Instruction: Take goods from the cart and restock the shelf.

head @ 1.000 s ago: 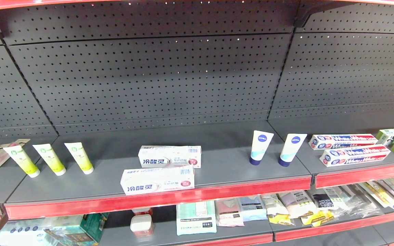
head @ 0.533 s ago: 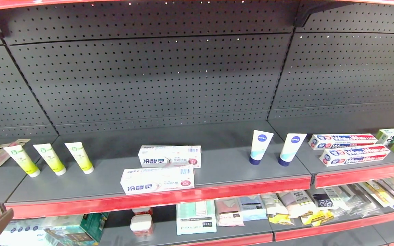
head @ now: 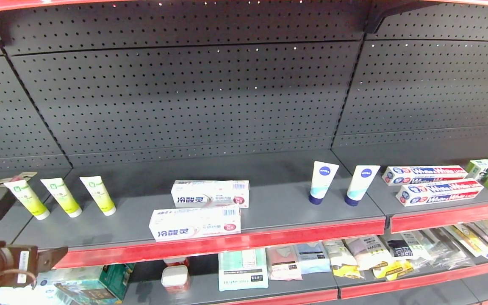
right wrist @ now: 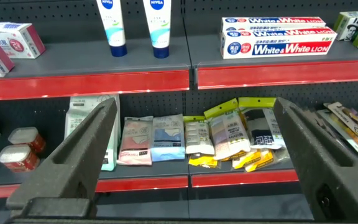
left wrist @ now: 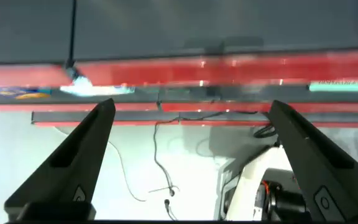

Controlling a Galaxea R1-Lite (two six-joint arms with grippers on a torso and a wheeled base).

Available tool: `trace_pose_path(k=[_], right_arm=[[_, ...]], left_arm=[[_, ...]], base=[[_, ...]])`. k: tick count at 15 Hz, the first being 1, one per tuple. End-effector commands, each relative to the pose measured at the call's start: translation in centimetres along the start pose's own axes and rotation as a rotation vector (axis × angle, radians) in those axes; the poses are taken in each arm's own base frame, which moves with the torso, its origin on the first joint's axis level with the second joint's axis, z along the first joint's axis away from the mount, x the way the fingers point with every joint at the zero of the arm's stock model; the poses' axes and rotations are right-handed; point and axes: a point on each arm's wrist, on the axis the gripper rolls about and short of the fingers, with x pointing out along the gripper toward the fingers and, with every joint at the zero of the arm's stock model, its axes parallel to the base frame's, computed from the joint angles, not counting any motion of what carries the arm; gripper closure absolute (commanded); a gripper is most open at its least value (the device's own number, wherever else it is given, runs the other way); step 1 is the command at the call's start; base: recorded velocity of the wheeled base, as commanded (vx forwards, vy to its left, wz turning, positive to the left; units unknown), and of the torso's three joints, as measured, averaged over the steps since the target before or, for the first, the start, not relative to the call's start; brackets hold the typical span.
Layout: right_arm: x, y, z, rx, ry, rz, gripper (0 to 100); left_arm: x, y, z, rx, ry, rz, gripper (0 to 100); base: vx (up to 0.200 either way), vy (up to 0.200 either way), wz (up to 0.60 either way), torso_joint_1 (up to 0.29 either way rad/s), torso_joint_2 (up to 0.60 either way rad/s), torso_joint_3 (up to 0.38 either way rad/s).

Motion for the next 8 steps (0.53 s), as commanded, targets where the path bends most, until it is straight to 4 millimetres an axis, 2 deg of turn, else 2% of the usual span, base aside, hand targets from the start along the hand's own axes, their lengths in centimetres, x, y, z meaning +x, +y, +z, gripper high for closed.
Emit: trace_pose_path(k=[1, 8], right_arm=[[0.0, 0.0, 0.0, 0.000, 0.001, 0.001, 0], [0.0, 0.0, 0.0, 0.000, 0.001, 0.001, 0]], left_arm=[[3.4, -1.1, 0.6, 0.016, 0.067, -0.038, 0], [6.1, -4.2, 1.8, 0.060, 0.009, -0.130, 0]], base=[[0.000, 0.000, 0.00, 0.000, 0.00, 0.000], [0.000, 0.000, 0.00, 0.000, 0.00, 0.000]])
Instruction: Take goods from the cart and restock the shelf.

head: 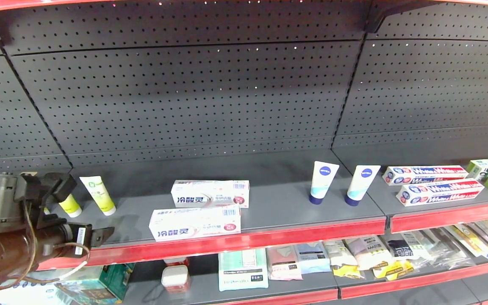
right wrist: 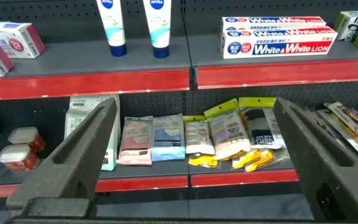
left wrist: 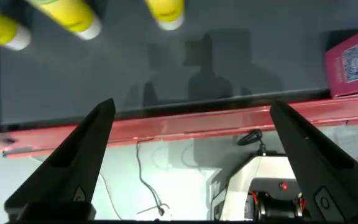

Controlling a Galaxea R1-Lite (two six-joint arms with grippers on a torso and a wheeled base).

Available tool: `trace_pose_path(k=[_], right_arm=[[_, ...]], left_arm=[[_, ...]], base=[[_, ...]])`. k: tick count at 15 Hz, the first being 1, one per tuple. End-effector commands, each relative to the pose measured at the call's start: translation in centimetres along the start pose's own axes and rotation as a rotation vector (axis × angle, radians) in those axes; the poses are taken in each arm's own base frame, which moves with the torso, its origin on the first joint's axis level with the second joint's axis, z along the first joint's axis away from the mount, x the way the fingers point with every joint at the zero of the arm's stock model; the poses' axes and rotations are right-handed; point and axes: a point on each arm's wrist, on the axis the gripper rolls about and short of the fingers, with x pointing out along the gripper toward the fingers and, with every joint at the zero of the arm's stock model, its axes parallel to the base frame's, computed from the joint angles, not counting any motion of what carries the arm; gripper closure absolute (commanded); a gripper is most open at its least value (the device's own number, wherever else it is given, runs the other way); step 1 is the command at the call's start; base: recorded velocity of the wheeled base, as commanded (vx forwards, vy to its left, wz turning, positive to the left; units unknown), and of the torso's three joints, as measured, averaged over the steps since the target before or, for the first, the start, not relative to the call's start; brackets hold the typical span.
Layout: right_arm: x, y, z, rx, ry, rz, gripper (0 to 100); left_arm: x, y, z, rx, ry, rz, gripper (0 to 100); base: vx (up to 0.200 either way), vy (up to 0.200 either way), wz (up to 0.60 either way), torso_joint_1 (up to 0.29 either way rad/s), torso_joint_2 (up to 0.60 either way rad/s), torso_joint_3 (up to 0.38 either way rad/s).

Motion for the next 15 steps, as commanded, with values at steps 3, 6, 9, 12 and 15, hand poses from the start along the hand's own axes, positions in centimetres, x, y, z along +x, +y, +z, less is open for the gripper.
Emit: trace_pose_path(k=[3, 6, 9, 12, 15], right_arm=[[0.0, 0.0, 0.0, 0.000, 0.001, 0.001, 0], [0.0, 0.0, 0.0, 0.000, 0.001, 0.001, 0], [0.0, 0.0, 0.0, 0.000, 0.001, 0.001, 0], [0.0, 0.0, 0.0, 0.000, 0.001, 0.001, 0], [0.0, 0.0, 0.0, 0.000, 0.001, 0.001, 0]], left_arm=[[1.8, -1.4, -0.1, 0.035, 0.027, -0.040, 0], [2.7, -2.0, 0.3, 0.045, -0.014, -0.056, 0], [3.1, -2.4, 0.5, 0.055, -0.020, -0.068, 0], [3.6, -2.9, 0.7, 0.065, -0.022, -0.080, 0], [3.8, -3.4, 0.8, 0.076, -0.023, -0.092, 0]], base=[[0.000, 0.000, 0.00, 0.000, 0.00, 0.000], [0.000, 0.000, 0.00, 0.000, 0.00, 0.000], [0.000, 0.000, 0.00, 0.000, 0.00, 0.000], [0.000, 0.000, 0.00, 0.000, 0.00, 0.000], [0.000, 0.000, 0.00, 0.000, 0.00, 0.000]])
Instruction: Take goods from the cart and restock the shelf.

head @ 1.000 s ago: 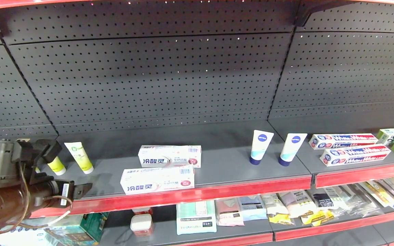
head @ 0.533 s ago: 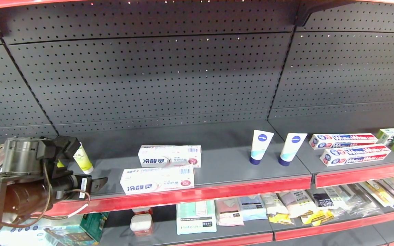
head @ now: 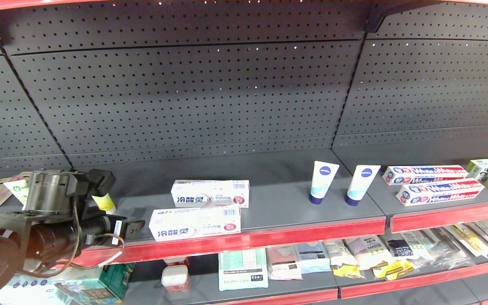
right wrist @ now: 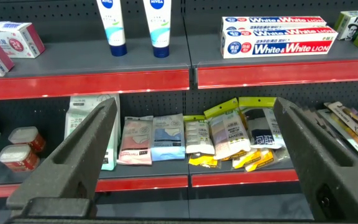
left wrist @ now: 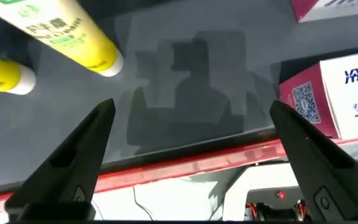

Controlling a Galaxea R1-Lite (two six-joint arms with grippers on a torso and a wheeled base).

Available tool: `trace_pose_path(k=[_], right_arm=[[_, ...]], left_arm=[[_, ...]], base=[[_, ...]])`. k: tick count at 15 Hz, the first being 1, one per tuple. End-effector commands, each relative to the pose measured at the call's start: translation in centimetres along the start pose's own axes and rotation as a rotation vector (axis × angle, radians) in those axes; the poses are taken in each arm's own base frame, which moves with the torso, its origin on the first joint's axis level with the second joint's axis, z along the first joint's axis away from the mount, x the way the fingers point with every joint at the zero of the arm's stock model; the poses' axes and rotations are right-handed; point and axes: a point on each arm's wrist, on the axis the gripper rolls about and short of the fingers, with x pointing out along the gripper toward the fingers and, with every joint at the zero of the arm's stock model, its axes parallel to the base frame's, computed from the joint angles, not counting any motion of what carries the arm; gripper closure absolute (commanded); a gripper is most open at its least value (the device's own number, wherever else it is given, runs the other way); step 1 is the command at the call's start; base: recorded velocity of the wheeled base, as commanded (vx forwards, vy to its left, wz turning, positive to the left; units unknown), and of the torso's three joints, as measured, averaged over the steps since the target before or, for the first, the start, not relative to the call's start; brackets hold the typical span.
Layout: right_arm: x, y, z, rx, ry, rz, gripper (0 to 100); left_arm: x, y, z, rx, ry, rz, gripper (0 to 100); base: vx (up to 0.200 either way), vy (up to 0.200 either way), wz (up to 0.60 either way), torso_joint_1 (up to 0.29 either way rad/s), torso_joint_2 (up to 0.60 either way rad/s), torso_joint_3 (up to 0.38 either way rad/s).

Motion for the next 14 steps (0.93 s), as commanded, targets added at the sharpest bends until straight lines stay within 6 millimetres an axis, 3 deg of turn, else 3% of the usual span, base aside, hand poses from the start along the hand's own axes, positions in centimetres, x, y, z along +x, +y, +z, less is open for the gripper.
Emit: trace_pose_path(k=[1, 14], right_arm=[[0.0, 0.0, 0.0, 0.000, 0.001, 0.000, 0], [0.0, 0.0, 0.0, 0.000, 0.001, 0.000, 0]], left_arm=[[0.2, -0.4, 0.1, 0.009, -0.002, -0.010, 0], [1.4, -1.9, 1.1, 0.038, -0.043, -0.049, 0]], base=[[0.000, 0.000, 0.00, 0.000, 0.00, 0.000], [0.000, 0.000, 0.00, 0.000, 0.00, 0.000]])
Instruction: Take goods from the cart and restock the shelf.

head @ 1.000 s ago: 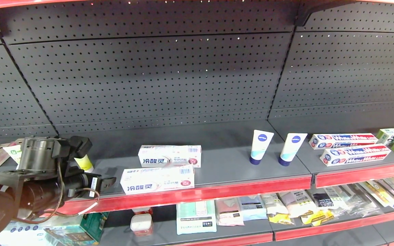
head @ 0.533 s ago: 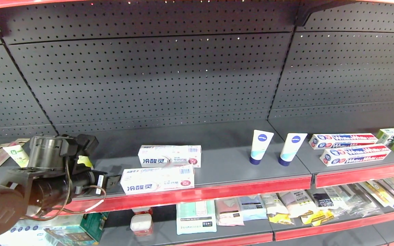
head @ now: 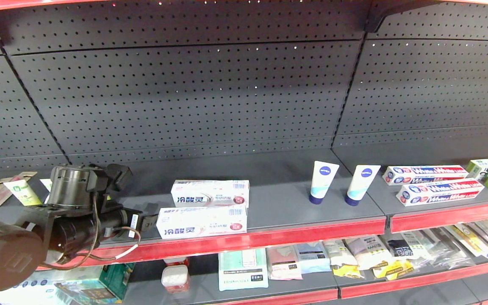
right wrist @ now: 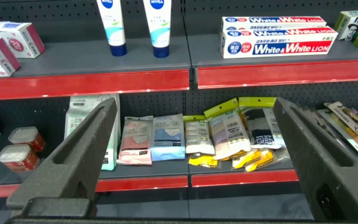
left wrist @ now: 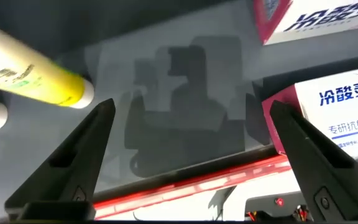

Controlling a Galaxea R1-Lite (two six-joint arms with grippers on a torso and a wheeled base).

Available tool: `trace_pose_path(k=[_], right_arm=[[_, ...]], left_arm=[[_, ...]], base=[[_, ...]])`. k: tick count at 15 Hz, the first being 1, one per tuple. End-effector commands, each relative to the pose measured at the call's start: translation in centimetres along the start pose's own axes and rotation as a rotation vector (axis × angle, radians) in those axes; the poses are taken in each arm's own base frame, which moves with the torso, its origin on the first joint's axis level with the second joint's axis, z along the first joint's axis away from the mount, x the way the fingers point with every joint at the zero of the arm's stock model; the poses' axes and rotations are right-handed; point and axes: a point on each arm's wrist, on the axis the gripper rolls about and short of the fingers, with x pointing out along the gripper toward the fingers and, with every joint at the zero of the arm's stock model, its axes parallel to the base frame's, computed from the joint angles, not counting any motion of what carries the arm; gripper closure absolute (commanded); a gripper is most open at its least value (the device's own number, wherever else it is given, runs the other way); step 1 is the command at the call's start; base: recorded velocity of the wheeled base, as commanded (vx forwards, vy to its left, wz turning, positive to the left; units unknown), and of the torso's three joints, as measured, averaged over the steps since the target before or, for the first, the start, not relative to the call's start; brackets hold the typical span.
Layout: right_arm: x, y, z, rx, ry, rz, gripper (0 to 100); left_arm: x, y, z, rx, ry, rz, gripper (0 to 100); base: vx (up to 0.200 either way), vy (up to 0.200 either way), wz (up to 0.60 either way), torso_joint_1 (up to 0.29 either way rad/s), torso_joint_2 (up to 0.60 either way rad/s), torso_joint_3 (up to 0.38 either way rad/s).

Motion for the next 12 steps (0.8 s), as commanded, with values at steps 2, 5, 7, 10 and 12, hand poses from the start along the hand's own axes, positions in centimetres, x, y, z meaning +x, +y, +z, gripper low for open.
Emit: trace_pose_path(k=[2, 5, 7, 10, 12], right_arm=[[0.01, 0.00, 0.00, 0.000, 0.001, 0.000, 0], [0.01, 0.00, 0.00, 0.000, 0.001, 0.000, 0], [0.01, 0.00, 0.00, 0.000, 0.001, 0.000, 0], [0.01, 0.00, 0.00, 0.000, 0.001, 0.000, 0], [0.01, 0.00, 0.00, 0.000, 0.001, 0.000, 0]], left_arm=[[0.26, -0.13, 0.06, 0.003, -0.001, 0.005, 0], [0.25, -0.17, 0.08, 0.004, -0.002, 0.004, 0], [0.23, -0.36, 0.08, 0.008, -0.003, -0.001, 0], [0.15, -0.36, 0.19, 0.008, -0.012, 0.012, 0], [0.14, -0.40, 0.12, 0.009, -0.011, 0.011, 0]], base=[[0.000, 0.000, 0.00, 0.000, 0.00, 0.000], [0.000, 0.000, 0.00, 0.000, 0.00, 0.000], [0.000, 0.000, 0.00, 0.000, 0.00, 0.000], [0.000, 0.000, 0.00, 0.000, 0.00, 0.000], [0.000, 0.000, 0.00, 0.000, 0.00, 0.000]])
